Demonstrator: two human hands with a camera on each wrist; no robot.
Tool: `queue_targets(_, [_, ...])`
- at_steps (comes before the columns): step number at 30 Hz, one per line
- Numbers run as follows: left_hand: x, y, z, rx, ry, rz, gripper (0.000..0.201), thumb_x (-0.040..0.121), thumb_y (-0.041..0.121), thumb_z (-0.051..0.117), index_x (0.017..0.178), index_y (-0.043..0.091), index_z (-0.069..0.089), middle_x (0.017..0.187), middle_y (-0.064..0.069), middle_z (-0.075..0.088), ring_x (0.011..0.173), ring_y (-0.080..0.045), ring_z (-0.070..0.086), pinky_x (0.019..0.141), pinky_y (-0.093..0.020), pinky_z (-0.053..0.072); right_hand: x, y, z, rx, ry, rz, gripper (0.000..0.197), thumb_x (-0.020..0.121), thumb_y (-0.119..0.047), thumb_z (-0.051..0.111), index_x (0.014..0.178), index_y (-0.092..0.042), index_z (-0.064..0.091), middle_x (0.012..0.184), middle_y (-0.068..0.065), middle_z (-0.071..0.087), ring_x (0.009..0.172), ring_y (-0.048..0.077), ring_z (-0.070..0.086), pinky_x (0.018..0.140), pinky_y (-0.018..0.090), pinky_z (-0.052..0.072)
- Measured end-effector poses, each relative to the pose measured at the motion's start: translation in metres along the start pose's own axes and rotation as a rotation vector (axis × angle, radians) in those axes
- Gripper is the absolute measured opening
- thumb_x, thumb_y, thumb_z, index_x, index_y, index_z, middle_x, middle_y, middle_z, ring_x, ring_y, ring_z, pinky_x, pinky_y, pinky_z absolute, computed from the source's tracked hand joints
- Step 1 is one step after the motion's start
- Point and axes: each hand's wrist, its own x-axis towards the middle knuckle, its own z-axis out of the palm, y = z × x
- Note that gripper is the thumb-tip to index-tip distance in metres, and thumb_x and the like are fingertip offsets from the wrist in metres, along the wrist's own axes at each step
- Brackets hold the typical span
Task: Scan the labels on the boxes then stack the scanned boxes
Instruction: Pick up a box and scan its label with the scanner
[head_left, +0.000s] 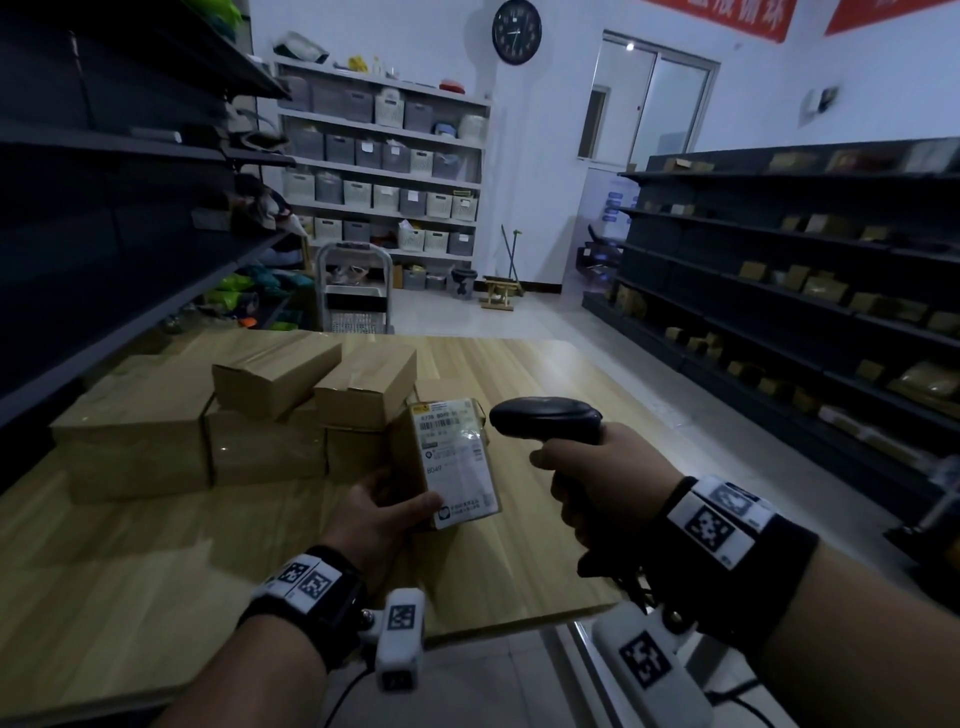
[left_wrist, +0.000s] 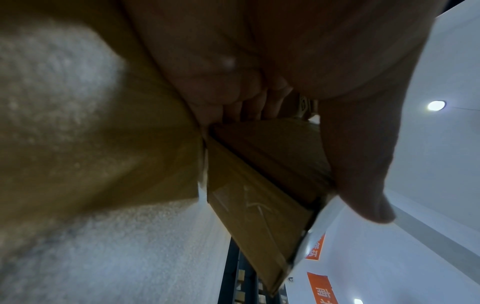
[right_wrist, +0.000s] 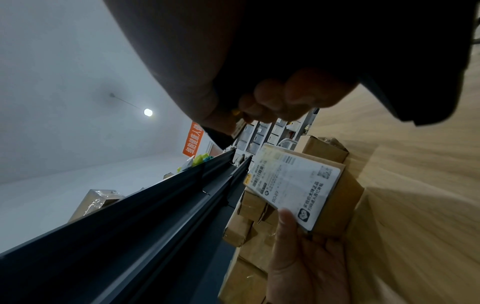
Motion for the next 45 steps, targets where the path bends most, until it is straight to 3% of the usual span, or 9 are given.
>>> queue_targets(5, [-0.004,0.002,0.003,0.027,0.025,0.003,0.133,0.012,0.064,0.109,0.131,0.024,0.062,0.124,-0.008,0.08,0.114,-0.035,0.079,0.102,-0.061,0.063,-0.005,-0.003,-0.002,-0.017,-0.03,-0.037,0.018,0.094,-0.017,0.069,0.112,-0.018,0.067,0.061,0.004,0.053,0.048,0.02,0.045,0.051,0.029,0.039])
queue_targets(13, [-0.009,0.006,0.007,0.064,0.06,-0.005,0.147,0.015,0.067,0.108,0.143,0.015,0.059,0.129,-0.013,0.079,0.114,-0.036,0.079,0.102,-0.063,0.063,-0.006,-0.005,-0.002,-0.009,-0.051,-0.017,0.023,0.095,-0.018,0.069,0.118,-0.016,0.066,0.06,0.004,0.055,0.046,0.018,0.047,0.051,0.027,0.041])
queue_targets(17, [-0.012,0.009,0.008,0.145,0.084,0.006,0.138,0.031,0.069,0.104,0.147,0.01,0.057,0.128,-0.012,0.078,0.114,-0.034,0.078,0.102,-0.062,0.063,-0.008,-0.004,0.0,-0.008,-0.055,-0.01,0.022,0.095,-0.019,0.069,0.116,-0.015,0.066,0.059,0.003,0.055,0.046,0.018,0.047,0.051,0.028,0.041])
queue_targets(21, [-0.01,0.008,0.006,0.212,0.102,-0.005,0.159,0.012,0.084,0.098,0.146,0.01,0.056,0.129,-0.012,0.077,0.114,-0.034,0.077,0.098,-0.059,0.064,-0.009,-0.003,0.001,0.01,-0.056,0.004,0.021,0.095,-0.018,0.069,0.115,-0.015,0.067,0.06,0.004,0.054,0.046,0.019,0.045,0.051,0.029,0.039])
queue_targets(28, [-0.008,0.007,0.002,0.263,0.091,-0.033,0.162,0.011,0.088,0.094,0.148,0.01,0.059,0.128,-0.011,0.078,0.111,-0.031,0.078,0.095,-0.054,0.066,-0.008,0.003,0.002,0.07,-0.051,0.023,0.023,0.095,-0.016,0.068,0.118,-0.015,0.068,0.06,0.005,0.049,0.047,0.019,0.042,0.053,0.029,0.035])
queue_targets(35, [-0.01,0.009,0.006,0.243,0.123,-0.058,0.179,0.02,0.078,0.101,0.168,0.006,0.03,0.149,-0.019,0.065,0.127,-0.04,0.069,0.105,-0.063,0.06,-0.008,0.004,0.001,0.076,-0.082,0.029,0.025,0.095,-0.017,0.068,0.119,-0.014,0.067,0.059,0.006,0.049,0.046,0.02,0.043,0.052,0.028,0.036])
queue_targets(38, [-0.013,0.013,0.012,0.224,0.144,-0.055,0.197,0.01,0.082,0.099,0.173,0.007,0.018,0.158,-0.021,0.058,0.135,-0.042,0.064,0.109,-0.064,0.057,-0.008,0.005,0.002,0.074,-0.088,0.031,0.024,0.094,-0.017,0.069,0.118,-0.012,0.066,0.059,0.006,0.05,0.046,0.021,0.043,0.053,0.029,0.036])
queue_targets(41, [-0.014,0.016,0.014,0.221,0.139,-0.056,0.16,0.038,0.066,0.105,0.168,0.006,0.033,0.154,-0.021,0.061,0.132,-0.04,0.067,0.103,-0.056,0.061,-0.008,0.004,0.004,0.079,-0.077,0.034,0.018,0.094,-0.015,0.069,0.111,-0.01,0.068,0.059,0.006,0.05,0.047,0.021,0.042,0.053,0.029,0.035])
queue_targets(45, [-0.01,0.011,0.008,0.098,0.064,-0.067,0.112,0.042,0.055,0.107,0.137,0.011,0.068,0.126,-0.014,0.081,0.109,-0.031,0.081,0.086,-0.044,0.068,-0.008,0.001,0.003,0.102,-0.056,0.061,0.019,0.094,-0.015,0.071,0.112,-0.009,0.072,0.063,0.007,0.051,0.051,0.021,0.042,0.054,0.032,0.035])
